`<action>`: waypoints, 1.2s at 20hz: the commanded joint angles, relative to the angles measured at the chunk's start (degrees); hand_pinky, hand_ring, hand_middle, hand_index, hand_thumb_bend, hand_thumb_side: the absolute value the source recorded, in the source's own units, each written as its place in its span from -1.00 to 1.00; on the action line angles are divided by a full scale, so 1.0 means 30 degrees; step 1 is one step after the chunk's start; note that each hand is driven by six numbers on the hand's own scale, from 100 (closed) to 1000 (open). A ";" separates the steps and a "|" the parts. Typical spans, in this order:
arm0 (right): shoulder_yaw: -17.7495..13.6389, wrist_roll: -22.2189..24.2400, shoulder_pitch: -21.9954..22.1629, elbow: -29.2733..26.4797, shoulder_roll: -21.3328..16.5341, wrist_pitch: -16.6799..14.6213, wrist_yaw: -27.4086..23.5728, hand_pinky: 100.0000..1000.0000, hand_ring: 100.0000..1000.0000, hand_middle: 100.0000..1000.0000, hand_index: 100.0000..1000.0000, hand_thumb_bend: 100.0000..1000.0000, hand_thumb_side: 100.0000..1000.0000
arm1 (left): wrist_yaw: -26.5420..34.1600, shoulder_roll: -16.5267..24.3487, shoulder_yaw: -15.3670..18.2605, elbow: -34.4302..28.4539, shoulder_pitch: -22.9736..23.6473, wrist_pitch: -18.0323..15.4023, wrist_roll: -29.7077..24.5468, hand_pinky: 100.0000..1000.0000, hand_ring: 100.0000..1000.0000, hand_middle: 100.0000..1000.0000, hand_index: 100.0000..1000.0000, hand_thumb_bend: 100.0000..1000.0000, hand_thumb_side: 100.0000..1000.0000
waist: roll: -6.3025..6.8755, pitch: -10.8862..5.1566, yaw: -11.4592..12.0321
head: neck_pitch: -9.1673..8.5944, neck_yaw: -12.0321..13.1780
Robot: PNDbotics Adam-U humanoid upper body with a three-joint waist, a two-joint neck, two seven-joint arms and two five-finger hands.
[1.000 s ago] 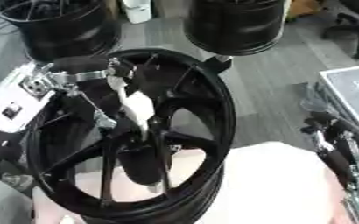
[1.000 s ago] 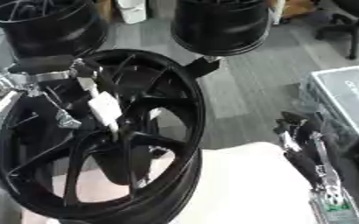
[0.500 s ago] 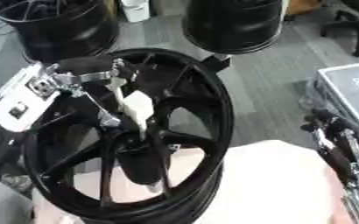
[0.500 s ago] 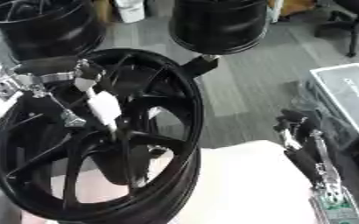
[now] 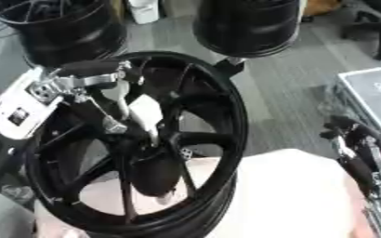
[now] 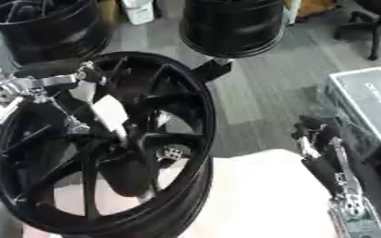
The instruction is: Pull the pin out of the wheel hub.
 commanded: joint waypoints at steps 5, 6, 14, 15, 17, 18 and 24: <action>-0.0209 -0.0110 -0.0055 -0.0048 -0.0220 -0.0051 -0.0139 0.49 0.22 0.25 0.56 -1.00 -0.08 | 0.3865 0.2272 0.1101 -0.2193 -0.1020 -0.3671 -0.5377 0.20 -0.36 -0.45 -0.13 -0.92 -0.98 | -0.0100 -0.0330 0.0165 | -0.0222 -0.0141; -0.0227 -0.0127 -0.0042 -0.0039 -0.0224 -0.0049 -0.0131 0.49 0.22 0.25 0.56 -1.00 -0.08 | 0.4554 0.2664 0.1322 -0.2600 -0.1046 -0.3354 -0.5377 0.20 -0.36 -0.45 -0.13 -0.92 -0.98 | -0.0091 -0.0344 0.0194 | -0.0213 -0.0162; -0.0654 -0.0568 0.0447 0.0115 -0.0431 0.0018 0.0031 0.49 0.22 0.25 0.56 -1.00 -0.08 | 0.9487 0.9037 0.5863 -0.5956 0.3237 -0.1487 -0.4705 0.21 -0.33 -0.41 -0.08 -0.80 -1.00 | 0.0085 -0.0694 0.1028 | 0.0052 -0.0873; -0.0699 -0.0631 0.0528 0.0133 -0.0445 0.0029 0.0069 0.49 0.22 0.25 0.56 -1.00 -0.08 | 0.9482 0.9655 0.6402 -0.6103 0.4347 -0.1452 -0.4440 0.21 -0.33 -0.41 -0.08 -0.80 -1.00 | 0.0075 -0.0725 0.1139 | 0.0090 -0.0908; -0.0776 -0.0751 0.0699 0.0167 -0.0451 0.0049 0.0145 0.48 0.22 0.25 0.56 -1.00 -0.08 | 0.8905 1.0403 0.7459 -0.5767 0.6842 -0.1333 -0.3788 0.20 -0.33 -0.39 -0.06 -0.73 -0.95 | 0.0024 -0.0797 0.1399 | 0.0252 -0.1015; -0.0786 -0.0787 0.0777 0.0172 -0.0446 0.0051 0.0184 0.48 0.22 0.25 0.56 -1.00 -0.08 | 0.8342 1.0499 0.7877 -0.5326 0.7955 -0.1258 -0.3474 0.19 -0.32 -0.38 -0.04 -0.70 -0.94 | -0.0014 -0.0828 0.1490 | 0.0322 -0.1065; -0.0759 -0.0820 0.0985 0.0115 -0.0351 0.0049 0.0249 0.49 0.21 0.25 0.56 -1.00 -0.09 | 0.2326 0.9032 0.8516 -0.0379 1.0399 -0.0924 -0.1359 0.29 0.04 0.17 0.46 0.00 -0.26 | -0.0351 -0.0874 0.1636 | 0.0482 -0.1230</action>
